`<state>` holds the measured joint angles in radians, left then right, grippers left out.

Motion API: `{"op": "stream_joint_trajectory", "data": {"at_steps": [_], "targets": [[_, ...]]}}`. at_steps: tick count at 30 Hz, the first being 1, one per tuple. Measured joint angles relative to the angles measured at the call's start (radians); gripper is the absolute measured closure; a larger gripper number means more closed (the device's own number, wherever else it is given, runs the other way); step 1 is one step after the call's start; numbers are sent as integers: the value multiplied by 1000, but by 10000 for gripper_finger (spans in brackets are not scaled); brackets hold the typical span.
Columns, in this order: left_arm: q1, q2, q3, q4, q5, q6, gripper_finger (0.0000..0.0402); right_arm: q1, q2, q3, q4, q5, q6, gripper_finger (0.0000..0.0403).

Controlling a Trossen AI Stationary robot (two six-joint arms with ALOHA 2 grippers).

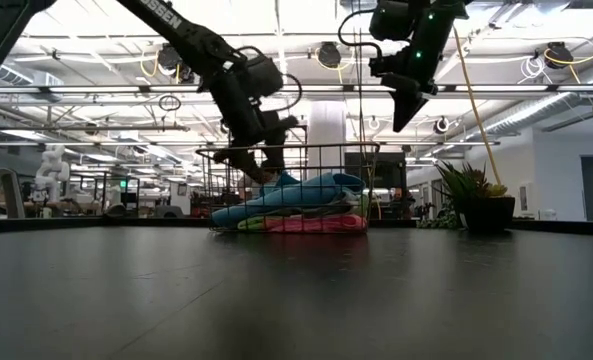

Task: Fold microfiber towels
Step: Stack the folded light blue microfiber cloth on top of the folded light blue microfiber cloth in the wire basket

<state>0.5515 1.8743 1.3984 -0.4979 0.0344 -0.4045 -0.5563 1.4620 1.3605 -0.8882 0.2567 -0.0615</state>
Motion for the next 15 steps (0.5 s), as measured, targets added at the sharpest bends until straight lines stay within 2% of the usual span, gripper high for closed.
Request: {"op": "stream_joint_trajectory", "data": {"at_steps": [11,15], "targets": [[-4,51,8,14,-17,-15,157,-1,-1,0,2,0,-3,391],[-8,60,44,-24,-6,-25,187,-1,-1,0,2,0,8,391]]}}
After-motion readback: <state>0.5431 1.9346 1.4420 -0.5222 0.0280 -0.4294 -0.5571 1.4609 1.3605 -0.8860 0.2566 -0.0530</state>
